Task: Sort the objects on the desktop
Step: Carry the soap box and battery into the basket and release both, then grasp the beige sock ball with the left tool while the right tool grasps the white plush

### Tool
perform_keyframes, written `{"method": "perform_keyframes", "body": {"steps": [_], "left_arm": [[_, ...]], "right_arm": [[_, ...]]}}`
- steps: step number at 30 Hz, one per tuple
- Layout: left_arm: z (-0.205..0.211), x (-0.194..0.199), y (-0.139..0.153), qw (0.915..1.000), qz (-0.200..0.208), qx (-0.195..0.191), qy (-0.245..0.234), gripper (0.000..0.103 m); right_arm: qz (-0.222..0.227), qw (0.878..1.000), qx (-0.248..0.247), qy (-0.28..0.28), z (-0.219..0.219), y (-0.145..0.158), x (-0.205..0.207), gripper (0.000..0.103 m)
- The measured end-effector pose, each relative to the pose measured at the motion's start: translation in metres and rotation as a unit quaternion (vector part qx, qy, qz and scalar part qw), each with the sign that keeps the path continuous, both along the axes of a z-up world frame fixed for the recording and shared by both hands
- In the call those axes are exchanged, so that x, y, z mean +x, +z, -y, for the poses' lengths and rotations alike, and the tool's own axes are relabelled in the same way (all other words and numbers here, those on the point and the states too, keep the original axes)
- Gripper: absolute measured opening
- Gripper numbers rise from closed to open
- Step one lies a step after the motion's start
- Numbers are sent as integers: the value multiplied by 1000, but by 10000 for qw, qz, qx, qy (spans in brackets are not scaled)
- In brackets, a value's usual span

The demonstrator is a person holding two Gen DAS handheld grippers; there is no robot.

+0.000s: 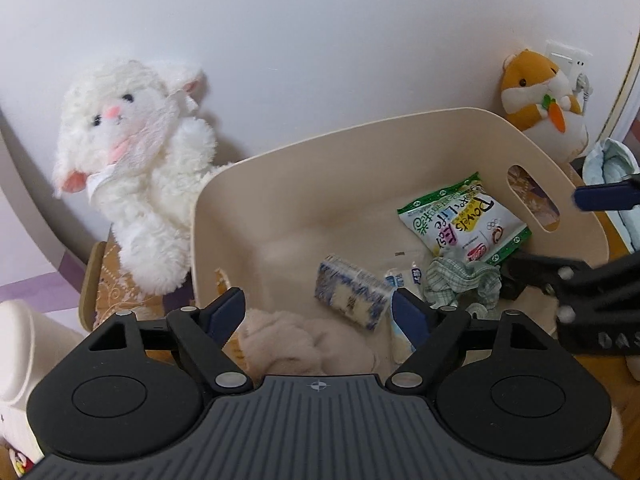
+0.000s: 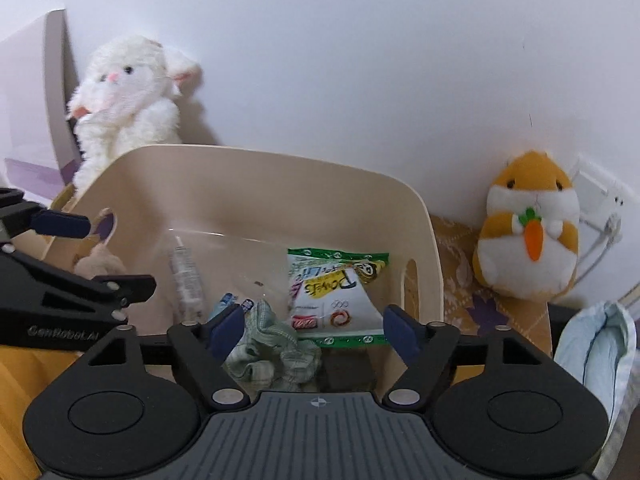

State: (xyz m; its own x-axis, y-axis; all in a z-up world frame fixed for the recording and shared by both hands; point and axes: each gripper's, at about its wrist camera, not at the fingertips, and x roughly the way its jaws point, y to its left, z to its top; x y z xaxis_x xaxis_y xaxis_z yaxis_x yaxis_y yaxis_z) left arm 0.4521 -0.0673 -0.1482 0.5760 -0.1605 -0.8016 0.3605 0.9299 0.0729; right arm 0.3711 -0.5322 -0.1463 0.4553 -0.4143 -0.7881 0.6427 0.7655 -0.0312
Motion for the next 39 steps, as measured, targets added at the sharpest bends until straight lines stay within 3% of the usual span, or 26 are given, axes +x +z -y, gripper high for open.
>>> {"method": "perform_keyframes", "body": {"steps": [3,12,18,24,29,35,39], "left_arm": [[-7,-7,5,10000,9,-52,54,82],[-38,-40,22,9995,86,-281,121,82],[-57,-77,29,9995,3,-279,-138,82],[-68,-117,20,9973,-380,-226,-587,82],[-72,-147,-1,9912,-885,-54,-987,82],[-76,-176,-31,9839,-1395,96,-1109,82],[-76,-181,-47,9782,-1765,-51,-1090,82]], "right_arm": [[90,9998,-157,118,-11,7,-8,95],[234,9988,-341,242,-46,31,-44,103],[261,9995,-134,141,-73,30,-78,103],[39,9997,-9,227,-99,16,-106,103],[-277,9974,160,639,-117,0,-121,103],[-529,9903,387,1228,-134,-16,-122,103],[-651,9883,428,1308,-138,-27,-116,103]]}}
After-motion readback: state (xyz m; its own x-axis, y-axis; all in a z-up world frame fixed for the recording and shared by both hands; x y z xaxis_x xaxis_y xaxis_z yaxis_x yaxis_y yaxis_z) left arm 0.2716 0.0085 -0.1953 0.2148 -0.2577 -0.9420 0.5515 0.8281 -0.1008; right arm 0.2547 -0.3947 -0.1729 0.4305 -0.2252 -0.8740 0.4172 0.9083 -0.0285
